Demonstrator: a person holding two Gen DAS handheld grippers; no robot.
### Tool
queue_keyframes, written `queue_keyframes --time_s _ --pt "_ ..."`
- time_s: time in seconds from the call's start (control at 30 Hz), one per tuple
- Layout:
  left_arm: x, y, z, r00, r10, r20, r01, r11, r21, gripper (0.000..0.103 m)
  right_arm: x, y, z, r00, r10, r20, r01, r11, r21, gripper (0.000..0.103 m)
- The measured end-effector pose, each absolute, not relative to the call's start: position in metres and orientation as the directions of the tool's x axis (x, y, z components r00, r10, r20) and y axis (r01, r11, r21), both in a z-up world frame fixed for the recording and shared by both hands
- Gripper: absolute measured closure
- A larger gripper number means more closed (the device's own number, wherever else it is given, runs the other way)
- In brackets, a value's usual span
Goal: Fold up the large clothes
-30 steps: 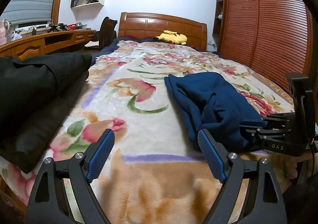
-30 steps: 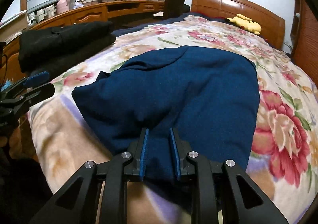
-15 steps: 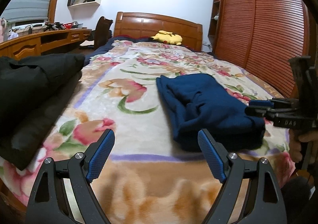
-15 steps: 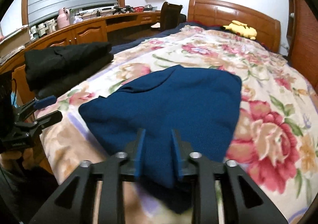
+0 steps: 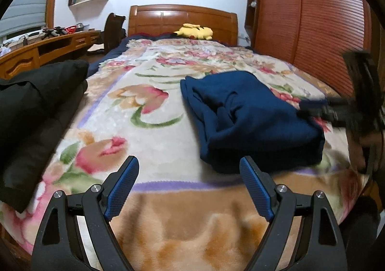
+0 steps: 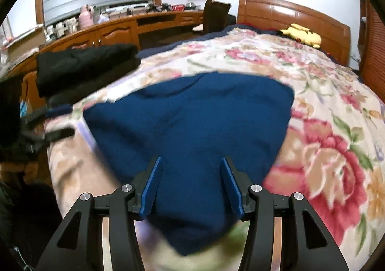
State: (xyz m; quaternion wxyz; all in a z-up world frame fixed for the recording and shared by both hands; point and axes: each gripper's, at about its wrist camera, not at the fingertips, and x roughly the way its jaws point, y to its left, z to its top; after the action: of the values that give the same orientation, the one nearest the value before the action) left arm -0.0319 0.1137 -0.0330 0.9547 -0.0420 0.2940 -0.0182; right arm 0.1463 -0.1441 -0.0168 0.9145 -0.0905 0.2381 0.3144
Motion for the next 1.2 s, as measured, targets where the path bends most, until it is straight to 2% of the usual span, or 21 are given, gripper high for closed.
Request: queue_keyframes --time_s 0.1,0.17,0.27,0.57,0.77,1.0,1.1,1.13,1.2 --pt "-0.029 0.116 -0.036 0.814 -0.092 -0.573 0.026 0.992 -0.122 0.027 0.180 -0.153 -0.009 0.705 0.505 -0.499 -0.596 0.802 -0.031 0.043" --pt "-0.025 0.117 -0.039 0.803 -0.113 -0.586 0.034 0.989 -0.145 0.038 0.205 -0.157 -0.007 0.710 0.486 -0.509 -0.579 0.815 -0.029 0.043" --pt "-0.018 0.113 -0.043 0.787 -0.121 -0.605 0.040 0.988 -0.146 0.044 0.242 -0.158 -0.006 0.729 0.437 -0.527 -0.538 0.841 -0.047 0.041" --pt "-0.003 0.107 -0.046 0.769 -0.143 -0.623 0.043 0.984 -0.173 0.045 0.328 -0.155 -0.020 0.708 0.398 -0.583 -0.440 0.895 0.076 0.039" --pt "-0.001 0.103 -0.049 0.758 -0.145 -0.636 0.038 0.983 -0.179 0.047 0.369 -0.159 -0.026 0.678 0.421 -0.602 -0.398 0.899 0.181 0.025" --pt "0.002 0.103 -0.051 0.751 -0.145 -0.644 0.032 0.982 -0.184 0.047 0.401 -0.160 -0.038 0.615 0.512 -0.600 -0.390 0.859 0.332 0.021" --pt "0.004 0.103 -0.051 0.746 -0.158 -0.647 0.040 0.980 -0.193 0.053 0.410 -0.161 -0.044 0.599 0.527 -0.603 -0.400 0.849 0.345 0.021" --pt "0.005 0.102 -0.052 0.742 -0.171 -0.649 0.045 0.978 -0.205 0.058 0.411 -0.161 -0.045 0.594 0.531 -0.604 -0.401 0.847 0.349 0.021" --pt "0.007 0.103 -0.052 0.731 -0.208 -0.649 0.057 0.968 -0.246 0.068 0.414 -0.160 -0.048 0.573 0.560 -0.598 -0.423 0.827 0.369 0.032"
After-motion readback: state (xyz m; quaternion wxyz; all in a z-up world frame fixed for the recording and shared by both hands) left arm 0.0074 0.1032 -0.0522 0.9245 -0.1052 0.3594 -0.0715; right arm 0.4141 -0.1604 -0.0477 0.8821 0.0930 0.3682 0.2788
